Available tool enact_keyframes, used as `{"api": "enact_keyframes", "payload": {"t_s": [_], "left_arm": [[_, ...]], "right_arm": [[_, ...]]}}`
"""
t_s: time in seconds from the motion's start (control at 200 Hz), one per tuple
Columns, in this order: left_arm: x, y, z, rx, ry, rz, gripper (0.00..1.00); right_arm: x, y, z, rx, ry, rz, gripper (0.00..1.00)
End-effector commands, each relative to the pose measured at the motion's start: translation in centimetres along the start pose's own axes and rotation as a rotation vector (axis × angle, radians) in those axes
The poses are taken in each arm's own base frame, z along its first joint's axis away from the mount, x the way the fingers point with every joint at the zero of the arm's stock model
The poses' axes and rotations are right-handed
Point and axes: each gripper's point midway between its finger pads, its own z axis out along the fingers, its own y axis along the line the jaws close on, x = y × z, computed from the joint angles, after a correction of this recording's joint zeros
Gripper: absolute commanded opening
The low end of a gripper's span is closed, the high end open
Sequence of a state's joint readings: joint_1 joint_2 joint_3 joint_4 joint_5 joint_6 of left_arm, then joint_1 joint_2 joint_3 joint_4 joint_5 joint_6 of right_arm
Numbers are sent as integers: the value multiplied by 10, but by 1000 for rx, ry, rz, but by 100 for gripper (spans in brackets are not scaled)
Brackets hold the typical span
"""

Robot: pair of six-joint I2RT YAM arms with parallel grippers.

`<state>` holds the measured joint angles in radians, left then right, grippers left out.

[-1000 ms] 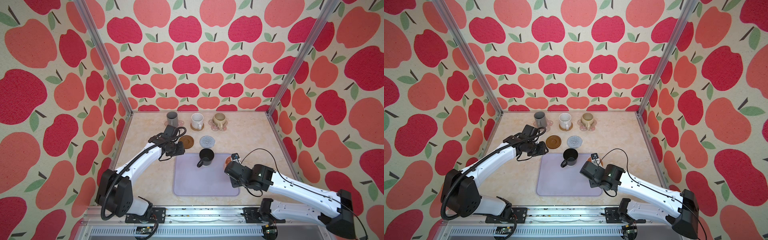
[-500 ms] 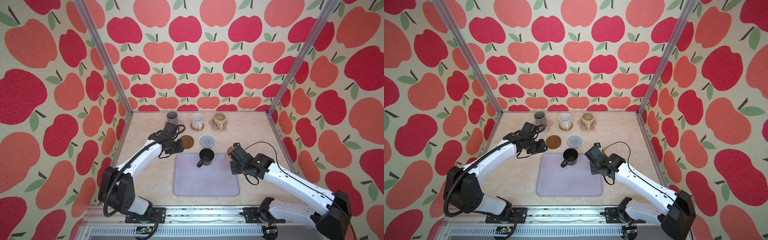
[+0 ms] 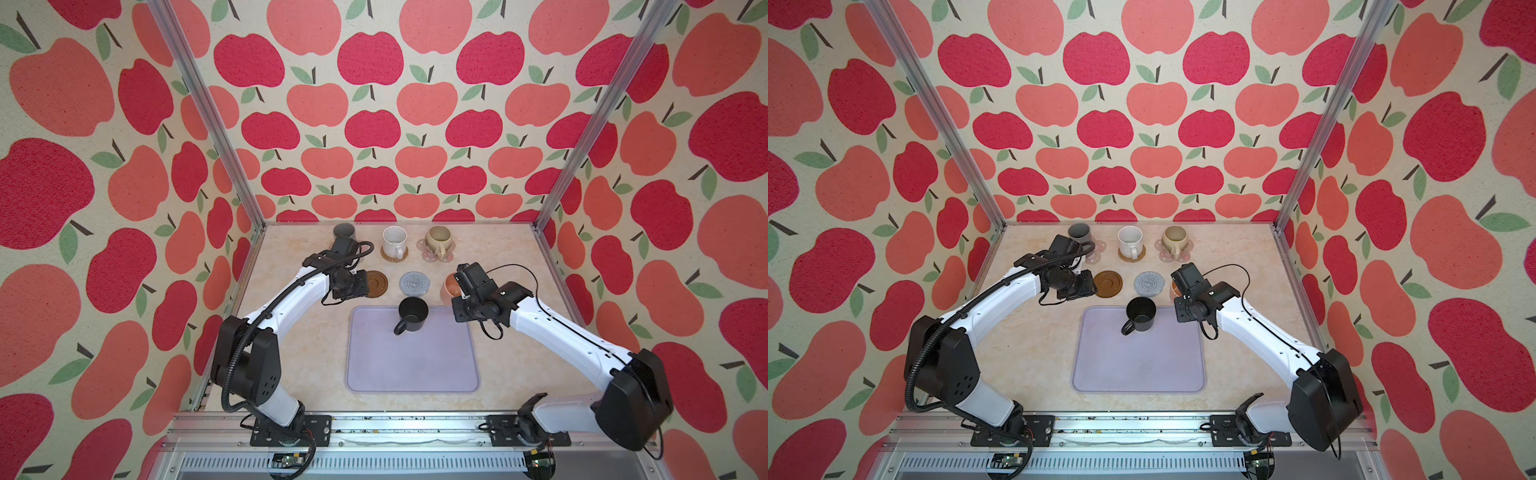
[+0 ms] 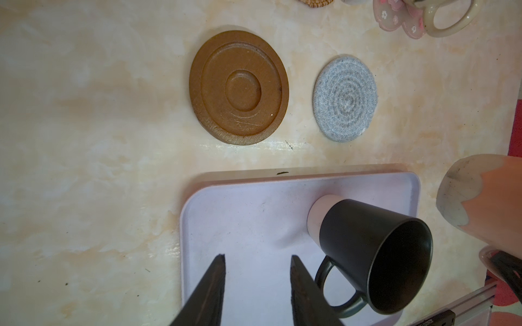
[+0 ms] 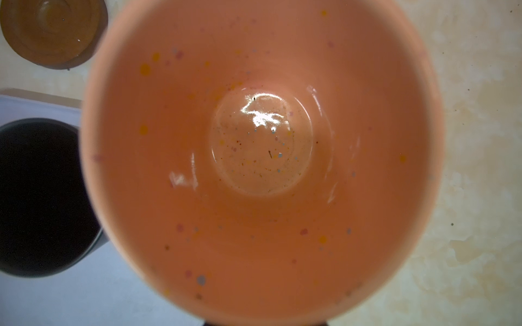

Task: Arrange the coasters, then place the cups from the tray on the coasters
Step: 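Lift the orange mug with the right gripper and carry it away from the robot, then lower the orange mug onto the grey knit coaster with the right gripper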

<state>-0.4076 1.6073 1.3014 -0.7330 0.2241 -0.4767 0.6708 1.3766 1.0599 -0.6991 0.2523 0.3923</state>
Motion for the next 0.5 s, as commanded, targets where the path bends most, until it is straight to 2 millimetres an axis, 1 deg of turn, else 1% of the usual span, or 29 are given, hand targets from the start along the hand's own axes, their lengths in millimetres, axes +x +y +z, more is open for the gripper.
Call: {"api": "enact_keyframes", "payload": {"t_s": [0.0, 0.14, 0.27, 0.39, 0.495], "left_arm": [[-5, 4, 0, -36, 21, 4, 40], [-15, 2, 3, -48, 31, -2, 40], [-25, 0, 8, -56, 32, -7, 40], [-32, -2, 13, -56, 30, -19, 40], [-34, -2, 17, -52, 36, -29, 40]], "right_arm": [[-49, 14, -8, -60, -135, -26, 0], [-66, 23, 6, -91, -133, -39, 0], [-83, 31, 14, -101, -145, -57, 0], [-94, 40, 25, -117, -138, -79, 0], [-100, 47, 35, -133, -122, -85, 0]]}}
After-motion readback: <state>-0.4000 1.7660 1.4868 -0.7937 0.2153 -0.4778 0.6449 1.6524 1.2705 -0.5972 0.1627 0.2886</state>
